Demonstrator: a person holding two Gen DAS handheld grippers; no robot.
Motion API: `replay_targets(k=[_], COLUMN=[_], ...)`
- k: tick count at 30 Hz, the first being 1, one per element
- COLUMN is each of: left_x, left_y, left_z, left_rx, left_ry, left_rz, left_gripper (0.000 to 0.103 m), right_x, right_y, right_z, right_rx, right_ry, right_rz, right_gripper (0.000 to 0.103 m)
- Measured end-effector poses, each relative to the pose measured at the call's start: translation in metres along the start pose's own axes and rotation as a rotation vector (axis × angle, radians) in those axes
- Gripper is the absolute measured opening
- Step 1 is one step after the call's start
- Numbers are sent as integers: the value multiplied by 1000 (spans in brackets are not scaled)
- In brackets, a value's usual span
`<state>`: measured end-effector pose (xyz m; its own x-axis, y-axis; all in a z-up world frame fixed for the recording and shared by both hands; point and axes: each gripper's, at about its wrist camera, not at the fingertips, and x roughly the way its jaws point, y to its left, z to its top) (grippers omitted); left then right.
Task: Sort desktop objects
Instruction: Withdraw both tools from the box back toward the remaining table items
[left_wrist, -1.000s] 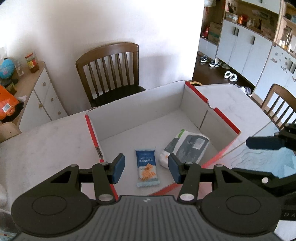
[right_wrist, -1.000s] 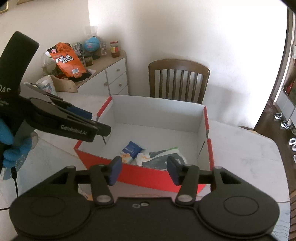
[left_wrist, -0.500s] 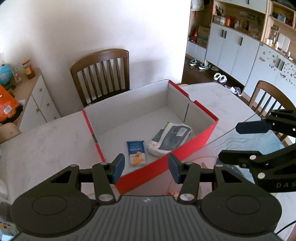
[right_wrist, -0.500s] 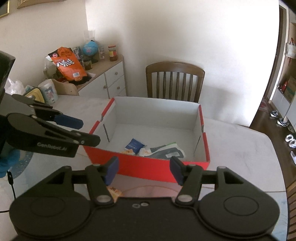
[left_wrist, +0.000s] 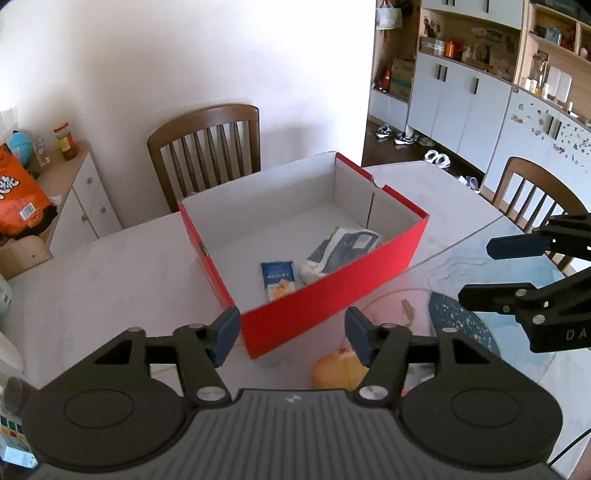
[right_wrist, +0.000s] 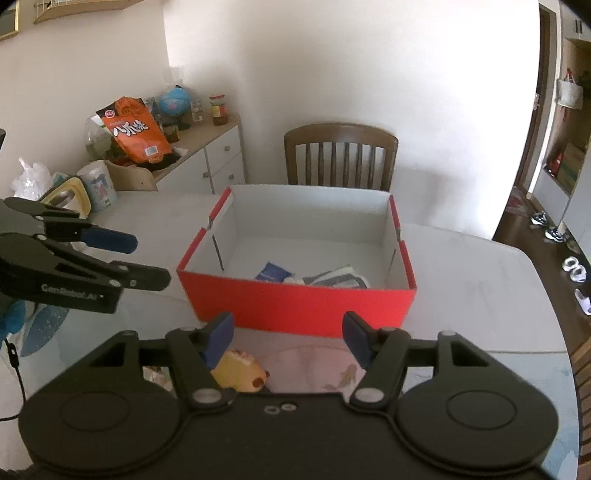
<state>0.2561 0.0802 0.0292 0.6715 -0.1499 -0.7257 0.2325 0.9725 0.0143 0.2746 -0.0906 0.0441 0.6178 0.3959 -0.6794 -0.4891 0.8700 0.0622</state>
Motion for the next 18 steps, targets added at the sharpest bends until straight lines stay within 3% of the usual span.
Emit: replay_targets(k=[4,9,14,18], left_x=[-4,-4,-1,1], left_y=[1,4,5,7], left_z=[-13,-30,-43,-55], left_rx=[4,-14,-34,-44], left_ry=[-4,12,25,26], left_rz=[-16,-54,-69,-80], left_gripper=[69,83,87,100], right_x=[-5,-9,-10,-12], right_y=[2,7,9,10], right_z=[-12,-30,-47,-57], right_rx=[12,37,83,118], right_ry=[5,4,-2,-5], right_rz=[-11,-27,-44,-53], right_gripper=[70,76,81,86])
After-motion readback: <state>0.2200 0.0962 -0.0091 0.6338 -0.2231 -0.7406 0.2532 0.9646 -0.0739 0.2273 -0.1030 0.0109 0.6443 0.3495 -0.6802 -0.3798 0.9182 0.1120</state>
